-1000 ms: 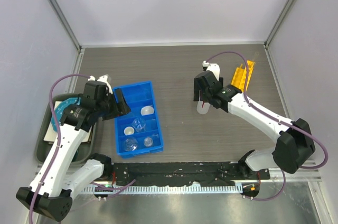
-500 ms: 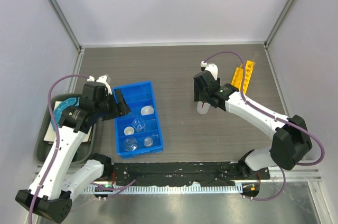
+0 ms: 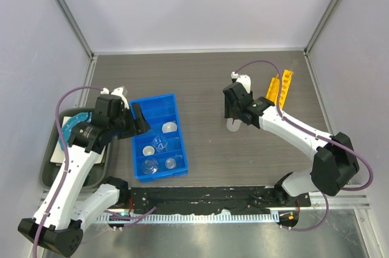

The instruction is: Organize the chemistry lab equipment

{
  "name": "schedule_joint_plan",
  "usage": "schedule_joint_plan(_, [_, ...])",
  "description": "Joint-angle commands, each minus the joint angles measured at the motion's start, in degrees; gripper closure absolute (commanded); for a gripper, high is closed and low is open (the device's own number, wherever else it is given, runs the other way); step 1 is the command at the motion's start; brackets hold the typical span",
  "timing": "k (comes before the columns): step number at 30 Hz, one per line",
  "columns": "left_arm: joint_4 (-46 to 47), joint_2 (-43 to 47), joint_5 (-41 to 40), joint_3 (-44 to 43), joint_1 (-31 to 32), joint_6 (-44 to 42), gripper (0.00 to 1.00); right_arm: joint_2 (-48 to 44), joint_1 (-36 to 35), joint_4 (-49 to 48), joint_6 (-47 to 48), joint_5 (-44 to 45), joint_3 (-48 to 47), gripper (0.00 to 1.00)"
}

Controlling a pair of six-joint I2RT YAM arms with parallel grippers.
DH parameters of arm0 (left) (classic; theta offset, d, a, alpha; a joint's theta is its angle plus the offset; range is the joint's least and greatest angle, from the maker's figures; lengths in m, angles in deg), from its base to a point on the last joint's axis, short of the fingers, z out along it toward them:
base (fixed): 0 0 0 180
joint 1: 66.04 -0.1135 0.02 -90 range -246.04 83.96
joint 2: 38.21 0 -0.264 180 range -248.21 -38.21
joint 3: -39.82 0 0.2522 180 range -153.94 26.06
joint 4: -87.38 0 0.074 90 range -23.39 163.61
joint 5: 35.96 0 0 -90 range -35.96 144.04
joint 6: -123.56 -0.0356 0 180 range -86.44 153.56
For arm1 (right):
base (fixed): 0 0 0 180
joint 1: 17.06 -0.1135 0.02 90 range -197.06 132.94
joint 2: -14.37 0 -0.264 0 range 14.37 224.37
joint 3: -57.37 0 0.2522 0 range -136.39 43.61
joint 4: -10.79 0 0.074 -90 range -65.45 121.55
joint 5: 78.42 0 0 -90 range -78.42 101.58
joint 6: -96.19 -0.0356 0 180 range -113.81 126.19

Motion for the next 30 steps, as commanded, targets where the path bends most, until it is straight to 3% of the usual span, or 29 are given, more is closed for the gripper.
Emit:
schedule_joint_plan(1, [1.8, 1.0, 1.0, 0.2, 0.2, -1.3, 0.33, -1.3, 0.2, -0.7, -1.1, 1.2, 0.5, 0.41])
schedule_joint_plan(2, [1.8, 1.0, 1.0, 0.2, 0.2, -1.3, 0.33, -1.3, 0.1, -0.8, -1.2, 1.2, 0.7, 0.42])
schedule_joint_plan(9, [1.9, 1.0, 0.8, 0.6, 0.2, -1.5, 0.33, -0.8, 0.1, -0.8, -0.7, 0.9, 0.0, 0.82])
schedule_joint_plan(13, [1.7, 1.0, 0.7, 0.7, 0.2, -1.5, 0.33, 0.0, -0.2, -1.0, 0.4, -0.1, -1.6, 0.95])
schedule_joint_plan(15, [1.6, 1.2, 0.8, 0.8, 0.2, -1.5, 0.33, 0.4, -1.0, -0.7, 1.5, -0.1, -3.7, 0.99])
schedule_joint_plan(22, [1.4, 1.0, 0.6, 1.3, 0.1, -1.9, 0.33, 1.5, -1.3, -2.4, 3.3, -7.7, -12.5, 0.99])
schedule_joint_plan(30, [1.1, 3.2, 0.0, 0.9, 0.2, -1.2, 0.33, 6.6, -2.3, -9.1, -0.4, -22.5, -20.5, 0.99])
